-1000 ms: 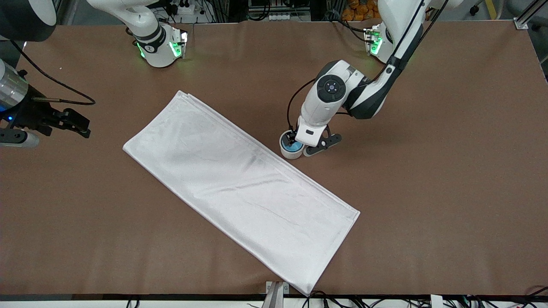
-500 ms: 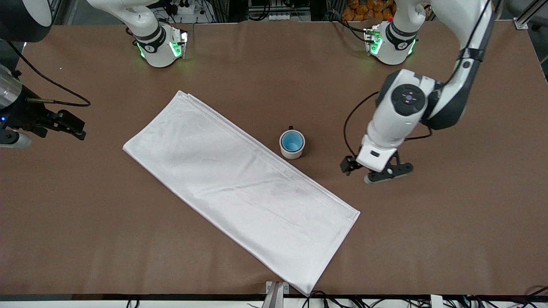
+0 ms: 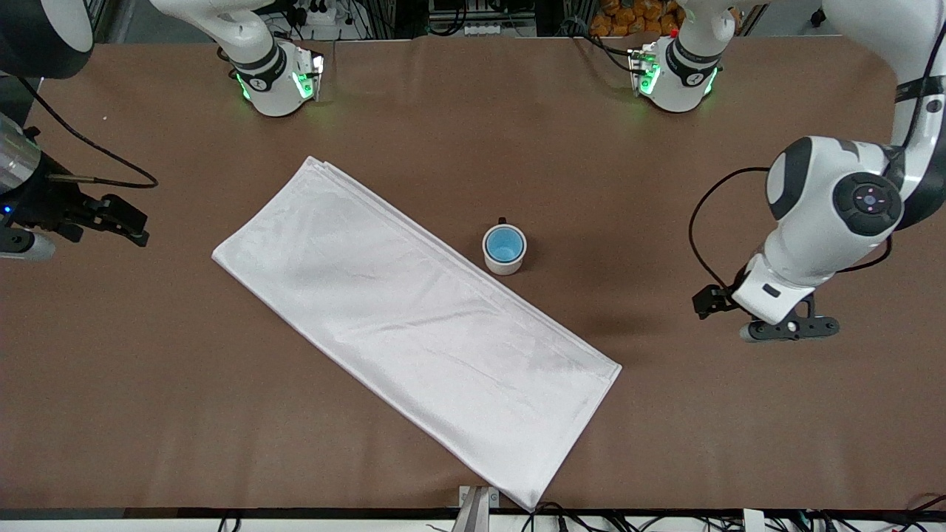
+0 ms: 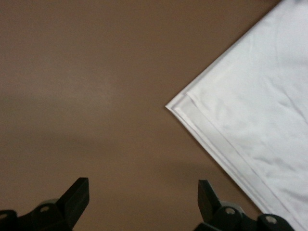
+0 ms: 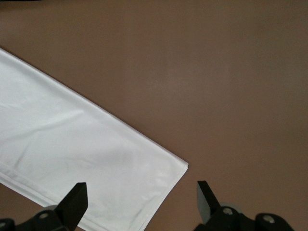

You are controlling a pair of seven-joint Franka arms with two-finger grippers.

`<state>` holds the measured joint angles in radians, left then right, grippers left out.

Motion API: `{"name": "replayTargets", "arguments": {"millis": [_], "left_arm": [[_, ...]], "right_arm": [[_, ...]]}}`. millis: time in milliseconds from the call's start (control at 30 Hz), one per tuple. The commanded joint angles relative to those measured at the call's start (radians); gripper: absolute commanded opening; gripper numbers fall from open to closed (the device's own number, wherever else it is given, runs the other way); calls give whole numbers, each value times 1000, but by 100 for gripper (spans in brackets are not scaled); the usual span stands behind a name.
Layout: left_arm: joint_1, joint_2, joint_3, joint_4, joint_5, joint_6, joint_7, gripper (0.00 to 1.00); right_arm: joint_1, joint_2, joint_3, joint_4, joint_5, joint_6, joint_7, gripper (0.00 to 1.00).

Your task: Place blue cup into white mug on table

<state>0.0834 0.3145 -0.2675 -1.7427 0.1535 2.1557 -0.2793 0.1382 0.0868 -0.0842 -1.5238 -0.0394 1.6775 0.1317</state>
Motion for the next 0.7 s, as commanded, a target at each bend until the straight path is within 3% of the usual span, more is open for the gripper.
{"name": "replayTargets", "arguments": {"millis": [0,267,667], "left_arm": [[93,-69,-16,24,-17,-86,81,100],[122,-72,-19,178,-60,-310,108,100],[110,-199,-15,154,-104,-479,161,100]], "right_arm": [[-14,-38,9,-50,7,24,-14,100],[-19,-53,9,-72,7,28,-14,100],[-19,-53,9,-72,7,28,-14,100]]}}
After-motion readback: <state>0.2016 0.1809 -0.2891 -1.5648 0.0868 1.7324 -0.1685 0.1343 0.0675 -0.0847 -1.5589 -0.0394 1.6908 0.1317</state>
